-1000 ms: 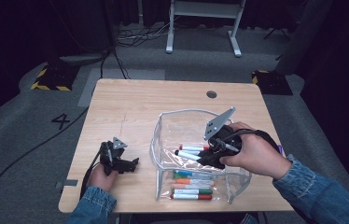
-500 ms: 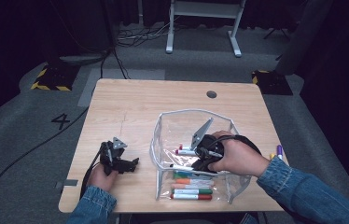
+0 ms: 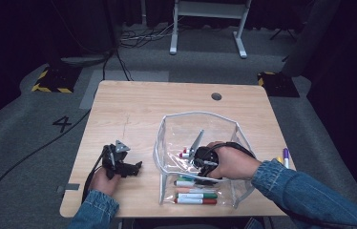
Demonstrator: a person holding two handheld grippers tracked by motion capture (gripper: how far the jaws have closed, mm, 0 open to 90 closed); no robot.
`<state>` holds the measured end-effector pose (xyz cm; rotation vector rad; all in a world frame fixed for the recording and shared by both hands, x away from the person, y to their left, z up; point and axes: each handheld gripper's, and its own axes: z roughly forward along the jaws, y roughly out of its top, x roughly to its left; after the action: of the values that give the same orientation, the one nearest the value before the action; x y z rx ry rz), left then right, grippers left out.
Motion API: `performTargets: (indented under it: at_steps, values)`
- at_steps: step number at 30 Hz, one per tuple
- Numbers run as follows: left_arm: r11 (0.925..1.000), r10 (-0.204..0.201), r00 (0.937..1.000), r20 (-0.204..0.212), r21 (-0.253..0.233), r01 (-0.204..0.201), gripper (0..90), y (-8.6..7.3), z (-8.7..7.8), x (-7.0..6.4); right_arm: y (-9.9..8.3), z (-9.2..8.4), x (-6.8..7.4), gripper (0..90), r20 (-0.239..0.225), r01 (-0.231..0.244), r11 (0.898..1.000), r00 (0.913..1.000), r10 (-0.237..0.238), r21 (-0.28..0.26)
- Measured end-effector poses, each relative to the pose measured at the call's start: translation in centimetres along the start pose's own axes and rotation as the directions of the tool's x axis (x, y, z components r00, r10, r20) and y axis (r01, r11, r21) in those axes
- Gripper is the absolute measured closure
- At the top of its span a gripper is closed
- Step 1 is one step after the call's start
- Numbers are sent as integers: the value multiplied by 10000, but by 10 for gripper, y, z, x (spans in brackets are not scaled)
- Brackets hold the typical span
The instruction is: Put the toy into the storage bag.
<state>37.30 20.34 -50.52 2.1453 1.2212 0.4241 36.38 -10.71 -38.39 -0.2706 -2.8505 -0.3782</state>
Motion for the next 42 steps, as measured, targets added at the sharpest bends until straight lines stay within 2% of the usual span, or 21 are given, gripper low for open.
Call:
performTargets:
  at_steps: [2, 8, 10, 14, 15, 16, 17, 18, 20, 22, 23, 25, 27, 30, 33, 34, 36, 37, 39, 40, 42]
  values:
    - [10000, -17, 10000, 3, 11, 17, 0, 0, 0, 0, 0, 3, -3, 769, 46, 56, 9999, 10000, -56, 106]
    - [10000, -18, 10000, 2, 12, 18, 0, 0, 0, 0, -3, 16, -11, 769, 89, -393, 9954, 9992, 387, 873]
    - [10000, -7, 10000, -4, 3, 7, 0, 0, 0, 0, -4, 19, -12, 769, 50, -395, 9940, 9992, 392, 1016]
    - [10000, -18, 10000, 4, 11, 18, 0, 0, 0, 0, -4, 23, -14, 768, 329, -236, 9934, 9993, 201, 1120]
    - [10000, -22, 10000, 2, 19, 22, 0, 0, 0, 0, -5, 23, -16, 728, 545, -308, 9927, 9982, 245, 1166]
    - [10000, -20, 10000, 1, 19, 20, 0, 0, 0, 0, -6, 24, -16, 595, 639, -358, 9928, 9975, 286, 1144]
    - [10000, -23, 10000, 3, 18, 23, 0, 0, 0, 0, -7, 25, -17, 475, 648, -483, 9949, 9970, 426, 887]
    - [10000, -13, 10000, 5, 20, 13, 0, 0, 0, 0, -8, 24, -19, 428, 868, -354, 9978, 9958, 305, 562]
    - [10000, -1, 10000, 4, 2, 1, 0, 0, 0, 0, -7, 15, -21, 395, 1630, 60, 9999, 9866, -82, 135]
    - [10000, 2, 10000, 5, 2, -2, 0, 0, 0, 0, -5, 1, -19, 361, 1957, 114, 9968, 9807, 43, -794]
    - [10000, 4, 10000, 5, 5, -4, 0, 0, 0, 0, -4, -6, -19, 353, 2039, 111, 9940, 9789, 114, -1088]
    - [10000, 4, 10000, 7, 3, -4, 0, 0, 0, 0, -3, -23, -15, 371, 2312, 276, 9840, 9728, 141, -1762]
    - [10000, 1, 10000, 6, 4, -1, 0, 0, 0, 0, -3, -41, -9, 368, 2514, 361, 9683, 9675, 281, -2472]
    - [10000, 2, 10000, 4, 2, -2, 0, 0, 0, 0, -10, -70, 3, 382, 2613, 333, 9346, 9631, 647, -3541]
    - [10000, -2, 10000, 9, 6, 2, 0, 0, 0, 0, -22, -93, 12, 388, 2907, 406, 9062, 9523, 924, -4210]
    - [10000, -5, 10000, 8, 6, 5, 0, 0, 0, 0, -28, -100, 14, 388, 2940, 295, 8963, 9490, 1139, -4426]
    - [10000, 2, 10000, 7, 7, -2, 0, 0, 0, 0, -42, -113, 17, 391, 3083, 91, 8754, 9376, 1605, -4833]
    - [10000, 2, 10000, 6, 7, -2, 0, 0, 0, 0, -50, -119, 17, 395, 3183, 26, 8723, 9316, 1756, -4890]
    - [10000, -7, 10000, 10, 5, 7, 0, 0, 0, 0, -71, -128, 17, 403, 3268, -352, 8518, 9146, 2383, -5228]
    - [10000, 0, 10000, 9, 8, 0, 0, 0, 0, 0, -78, -131, 17, 407, 3272, -464, 8455, 9097, 2557, -5319]
    - [10000, -2, 10000, 8, 6, 2, 0, 0, 0, 0, -98, -138, 16, 410, 3267, -749, 8215, 8941, 3064, -5653]
